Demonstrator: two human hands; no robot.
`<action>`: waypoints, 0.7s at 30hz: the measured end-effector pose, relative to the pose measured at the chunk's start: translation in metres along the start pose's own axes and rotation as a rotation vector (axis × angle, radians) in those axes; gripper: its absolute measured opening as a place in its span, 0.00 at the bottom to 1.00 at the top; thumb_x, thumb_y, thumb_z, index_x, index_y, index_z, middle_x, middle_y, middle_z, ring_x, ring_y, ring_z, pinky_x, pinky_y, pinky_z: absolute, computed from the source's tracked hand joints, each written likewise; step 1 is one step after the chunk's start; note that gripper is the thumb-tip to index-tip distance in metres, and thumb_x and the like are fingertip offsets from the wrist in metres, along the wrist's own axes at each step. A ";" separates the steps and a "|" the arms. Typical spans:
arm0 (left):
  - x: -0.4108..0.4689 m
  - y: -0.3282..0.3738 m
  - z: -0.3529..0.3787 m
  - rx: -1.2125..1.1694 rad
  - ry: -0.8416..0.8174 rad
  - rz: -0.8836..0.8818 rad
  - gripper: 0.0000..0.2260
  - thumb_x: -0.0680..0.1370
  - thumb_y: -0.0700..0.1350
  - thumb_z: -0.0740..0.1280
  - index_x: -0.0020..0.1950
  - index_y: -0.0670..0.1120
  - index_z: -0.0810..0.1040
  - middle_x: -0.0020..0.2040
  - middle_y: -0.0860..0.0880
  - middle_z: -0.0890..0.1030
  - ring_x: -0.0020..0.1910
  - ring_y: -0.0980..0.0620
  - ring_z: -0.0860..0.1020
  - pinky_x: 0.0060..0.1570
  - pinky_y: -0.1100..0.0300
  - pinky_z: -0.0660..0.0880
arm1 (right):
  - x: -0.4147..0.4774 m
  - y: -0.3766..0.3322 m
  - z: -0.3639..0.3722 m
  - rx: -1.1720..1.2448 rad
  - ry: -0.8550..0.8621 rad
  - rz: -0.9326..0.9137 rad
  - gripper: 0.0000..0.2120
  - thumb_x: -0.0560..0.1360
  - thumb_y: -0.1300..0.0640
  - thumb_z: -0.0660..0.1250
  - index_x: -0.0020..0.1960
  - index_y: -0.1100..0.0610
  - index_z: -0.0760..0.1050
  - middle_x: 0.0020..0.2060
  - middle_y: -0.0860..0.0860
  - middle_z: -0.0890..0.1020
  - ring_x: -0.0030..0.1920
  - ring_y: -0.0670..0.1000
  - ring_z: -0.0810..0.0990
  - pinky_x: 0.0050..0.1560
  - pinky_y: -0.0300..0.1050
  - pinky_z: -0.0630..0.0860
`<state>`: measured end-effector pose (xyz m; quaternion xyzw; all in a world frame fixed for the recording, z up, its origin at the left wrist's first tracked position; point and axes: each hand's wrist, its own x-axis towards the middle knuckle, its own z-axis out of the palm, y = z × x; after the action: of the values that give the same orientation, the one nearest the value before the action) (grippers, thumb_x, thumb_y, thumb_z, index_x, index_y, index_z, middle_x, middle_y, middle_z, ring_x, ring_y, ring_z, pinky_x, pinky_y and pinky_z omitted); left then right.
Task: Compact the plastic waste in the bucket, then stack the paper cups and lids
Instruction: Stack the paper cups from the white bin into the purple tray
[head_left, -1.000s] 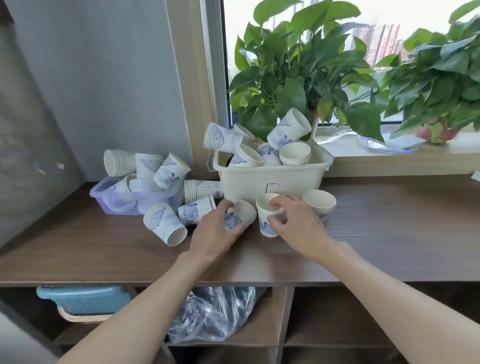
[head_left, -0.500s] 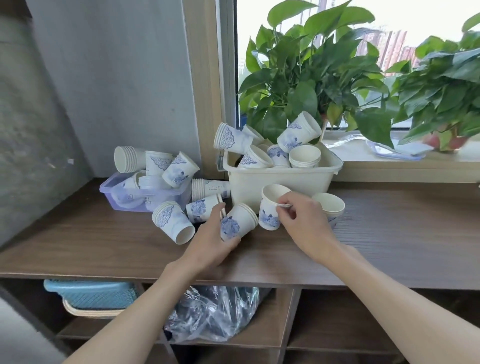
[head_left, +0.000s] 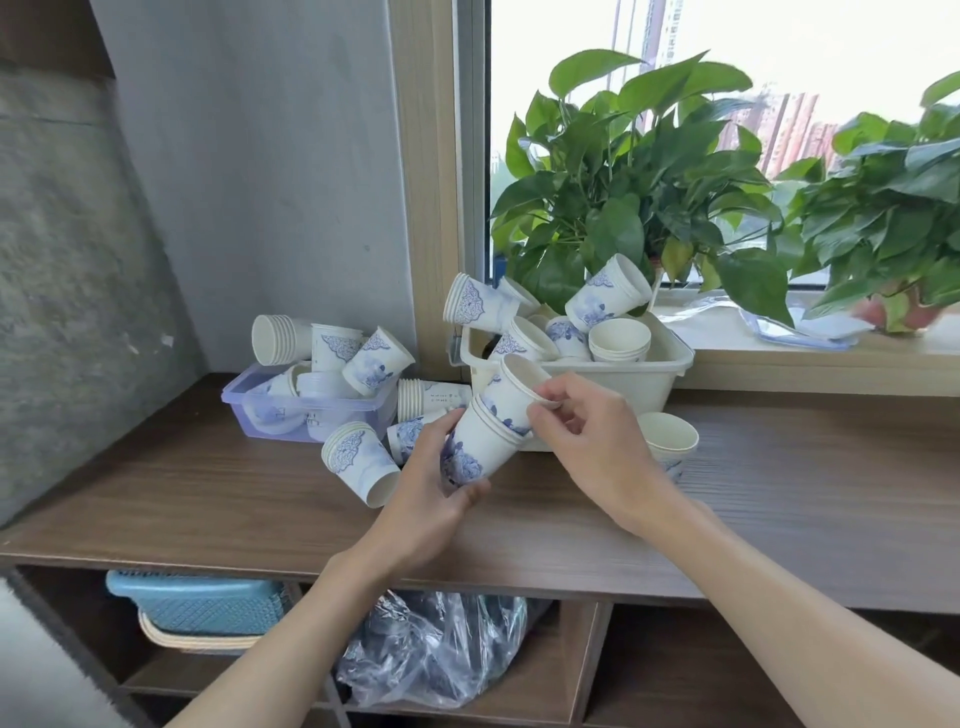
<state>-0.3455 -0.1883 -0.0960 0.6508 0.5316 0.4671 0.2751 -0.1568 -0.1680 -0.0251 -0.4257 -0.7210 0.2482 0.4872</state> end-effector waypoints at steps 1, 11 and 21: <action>-0.001 0.001 -0.001 -0.009 -0.001 0.005 0.34 0.73 0.47 0.73 0.76 0.51 0.62 0.72 0.51 0.70 0.71 0.54 0.71 0.72 0.46 0.68 | -0.001 -0.001 0.000 -0.018 -0.001 -0.010 0.03 0.75 0.58 0.69 0.48 0.54 0.79 0.35 0.42 0.76 0.32 0.42 0.71 0.36 0.31 0.68; -0.004 0.005 -0.005 -0.079 -0.009 0.068 0.33 0.74 0.48 0.73 0.76 0.50 0.63 0.70 0.48 0.72 0.68 0.49 0.74 0.69 0.45 0.72 | 0.000 0.000 0.014 0.117 -0.119 0.140 0.21 0.77 0.50 0.66 0.68 0.50 0.69 0.60 0.46 0.77 0.57 0.41 0.76 0.59 0.42 0.73; -0.009 0.006 -0.005 -0.147 0.003 0.091 0.38 0.73 0.38 0.77 0.75 0.63 0.62 0.65 0.56 0.76 0.56 0.59 0.80 0.52 0.65 0.77 | -0.006 0.003 0.030 0.208 -0.168 0.174 0.23 0.74 0.55 0.71 0.66 0.49 0.68 0.58 0.45 0.76 0.57 0.43 0.76 0.53 0.33 0.73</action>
<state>-0.3476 -0.1991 -0.0912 0.6515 0.4664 0.5178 0.2997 -0.1822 -0.1694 -0.0424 -0.4114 -0.6900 0.3975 0.4435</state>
